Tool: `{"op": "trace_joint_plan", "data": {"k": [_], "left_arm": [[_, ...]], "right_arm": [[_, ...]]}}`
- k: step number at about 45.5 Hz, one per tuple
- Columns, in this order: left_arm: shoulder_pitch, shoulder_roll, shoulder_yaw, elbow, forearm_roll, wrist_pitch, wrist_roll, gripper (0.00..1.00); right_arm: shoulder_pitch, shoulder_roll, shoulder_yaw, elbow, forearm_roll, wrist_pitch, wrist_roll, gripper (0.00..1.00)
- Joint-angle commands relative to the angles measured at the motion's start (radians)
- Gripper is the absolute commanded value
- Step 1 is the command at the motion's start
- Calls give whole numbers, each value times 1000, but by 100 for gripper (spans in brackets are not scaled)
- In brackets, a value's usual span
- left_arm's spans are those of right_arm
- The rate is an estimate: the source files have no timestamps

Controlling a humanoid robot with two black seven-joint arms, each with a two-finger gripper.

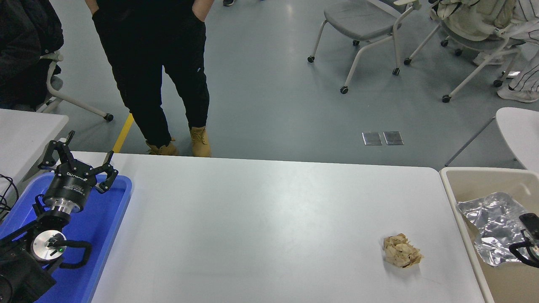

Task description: Clean the table surface

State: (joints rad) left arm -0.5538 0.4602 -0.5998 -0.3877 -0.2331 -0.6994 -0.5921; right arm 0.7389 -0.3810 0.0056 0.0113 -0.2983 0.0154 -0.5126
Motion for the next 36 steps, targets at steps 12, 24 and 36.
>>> {"op": "trace_joint_plan", "data": {"k": [12, 24, 36], "left_arm": [[0, 0, 0, 0, 0, 0, 0, 100], [0, 0, 0, 0, 0, 0, 0, 100], [0, 0, 0, 0, 0, 0, 0, 100]], "right_arm": [[62, -73, 1, 41, 36, 20, 0, 100], [115, -258, 7, 422, 36, 12, 25, 100], [106, -332, 168, 613, 35, 21, 319, 100]]}}
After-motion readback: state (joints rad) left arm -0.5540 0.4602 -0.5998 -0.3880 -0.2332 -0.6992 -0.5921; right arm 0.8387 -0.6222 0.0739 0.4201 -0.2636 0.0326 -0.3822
